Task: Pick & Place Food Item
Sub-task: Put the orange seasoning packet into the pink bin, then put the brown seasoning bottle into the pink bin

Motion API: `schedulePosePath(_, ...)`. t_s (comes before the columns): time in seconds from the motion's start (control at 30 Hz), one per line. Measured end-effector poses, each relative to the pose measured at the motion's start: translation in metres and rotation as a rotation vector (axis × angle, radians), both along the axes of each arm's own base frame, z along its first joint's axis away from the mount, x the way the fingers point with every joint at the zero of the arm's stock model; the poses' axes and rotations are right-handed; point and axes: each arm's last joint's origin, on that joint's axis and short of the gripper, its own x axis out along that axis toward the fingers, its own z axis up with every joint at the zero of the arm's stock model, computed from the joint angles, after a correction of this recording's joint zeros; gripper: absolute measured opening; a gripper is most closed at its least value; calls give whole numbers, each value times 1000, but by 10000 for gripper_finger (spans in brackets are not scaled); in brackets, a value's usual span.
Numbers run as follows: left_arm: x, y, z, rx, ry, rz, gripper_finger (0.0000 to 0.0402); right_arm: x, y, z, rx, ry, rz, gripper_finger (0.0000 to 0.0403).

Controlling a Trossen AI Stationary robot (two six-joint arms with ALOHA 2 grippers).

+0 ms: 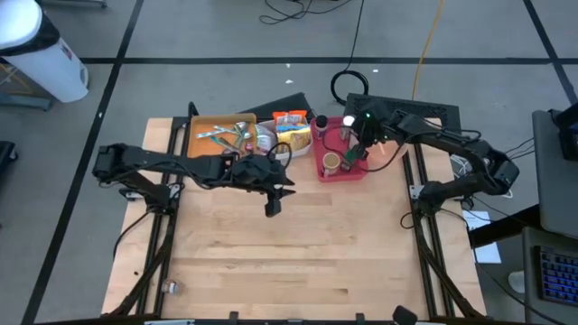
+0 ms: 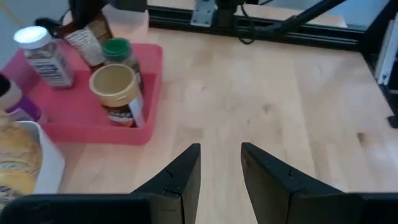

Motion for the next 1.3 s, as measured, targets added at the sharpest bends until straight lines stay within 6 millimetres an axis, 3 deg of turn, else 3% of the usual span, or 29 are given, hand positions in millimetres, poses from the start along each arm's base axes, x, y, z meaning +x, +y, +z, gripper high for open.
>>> schedulePosePath(0.13,2,-7,3,-2,-40,-20,124,-1,1,-10,2,2,0,0)
schedulePosePath(0.5,5,-16,10,14,-123,-48,124,-2,3,-13,21,-1,11,0)
schedulePosePath(0.63,-5,-16,24,33,-154,-60,124,-3,5,-11,36,-24,32,21)
schedulePosePath(0.83,-40,-16,56,63,-204,-22,124,-11,13,6,-22,-69,50,102)
schedulePosePath(1.03,-85,-21,89,115,-280,17,124,-29,29,36,-111,-176,38,179)
schedulePosePath(1.3,-155,-33,113,176,-368,49,124,-69,68,83,-231,-440,51,207)
